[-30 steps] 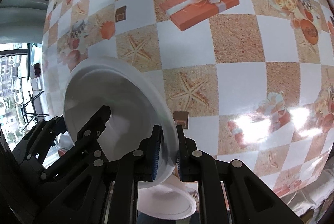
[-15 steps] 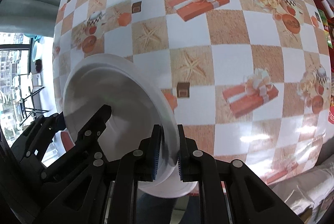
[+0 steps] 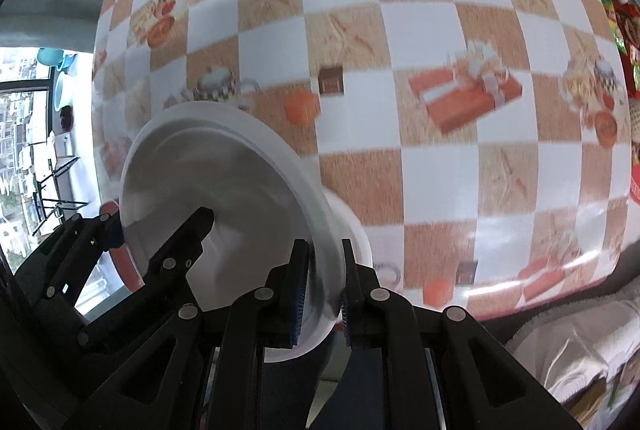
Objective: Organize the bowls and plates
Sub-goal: 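Lift the third white plate with both grippers and carry it to the stack, then lower the third white plate onto the stack and open both grippers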
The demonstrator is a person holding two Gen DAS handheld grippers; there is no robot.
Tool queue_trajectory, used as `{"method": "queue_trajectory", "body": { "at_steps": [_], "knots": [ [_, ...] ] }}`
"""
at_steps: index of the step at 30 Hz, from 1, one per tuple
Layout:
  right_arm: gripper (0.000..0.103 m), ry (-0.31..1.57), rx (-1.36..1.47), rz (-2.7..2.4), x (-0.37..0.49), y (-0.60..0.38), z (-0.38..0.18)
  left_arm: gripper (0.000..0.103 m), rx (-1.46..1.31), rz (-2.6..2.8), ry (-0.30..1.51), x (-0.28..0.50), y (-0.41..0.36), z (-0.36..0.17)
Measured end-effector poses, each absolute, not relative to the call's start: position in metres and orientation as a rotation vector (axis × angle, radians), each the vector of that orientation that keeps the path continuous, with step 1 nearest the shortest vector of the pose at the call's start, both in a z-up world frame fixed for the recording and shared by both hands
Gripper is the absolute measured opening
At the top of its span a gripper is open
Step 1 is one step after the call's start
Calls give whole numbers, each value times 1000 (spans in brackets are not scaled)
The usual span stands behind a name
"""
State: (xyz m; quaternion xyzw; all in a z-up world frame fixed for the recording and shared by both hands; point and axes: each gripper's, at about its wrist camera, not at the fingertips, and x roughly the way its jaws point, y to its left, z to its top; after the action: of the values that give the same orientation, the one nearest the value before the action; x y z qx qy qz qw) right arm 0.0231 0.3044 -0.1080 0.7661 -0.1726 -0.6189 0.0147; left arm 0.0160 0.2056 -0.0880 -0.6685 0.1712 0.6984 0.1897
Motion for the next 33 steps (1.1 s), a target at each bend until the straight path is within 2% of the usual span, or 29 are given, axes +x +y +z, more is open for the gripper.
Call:
{"method": "queue_trajectory", "body": {
  "at_steps": [14,18,19,21,26,29,30,31,32,33],
  "knots": [
    [16,-570,2447,-1884,50,306,-126,41,-1913,1860,489,35,203,-111],
    [16,-571,2454,-1880,50,301,-132,44,-1922,1841,493,40,203,-116],
    [16,-576,2452,-1879,50,299,-132,46,-1926,1836,491,41,203,-118],
    [16,-573,2451,-1877,50,299,-133,59,-1927,1833,493,43,203,-119],
    [16,-559,2436,-1902,51,300,-128,76,-1886,1890,513,48,201,-111],
    [17,-552,2410,-1943,50,303,-118,79,-1875,1943,506,43,193,-104],
    [25,-549,2400,-1958,50,304,-114,79,-1871,1957,488,42,190,-101],
    [38,-549,2386,-1980,50,304,-110,80,-1863,1971,467,40,187,-98],
    [77,-548,2364,-2010,50,305,-105,81,-1849,1983,436,38,184,-93],
    [101,-543,2344,-2040,50,306,-101,83,-1839,1994,418,37,185,-90]
  ]
}}
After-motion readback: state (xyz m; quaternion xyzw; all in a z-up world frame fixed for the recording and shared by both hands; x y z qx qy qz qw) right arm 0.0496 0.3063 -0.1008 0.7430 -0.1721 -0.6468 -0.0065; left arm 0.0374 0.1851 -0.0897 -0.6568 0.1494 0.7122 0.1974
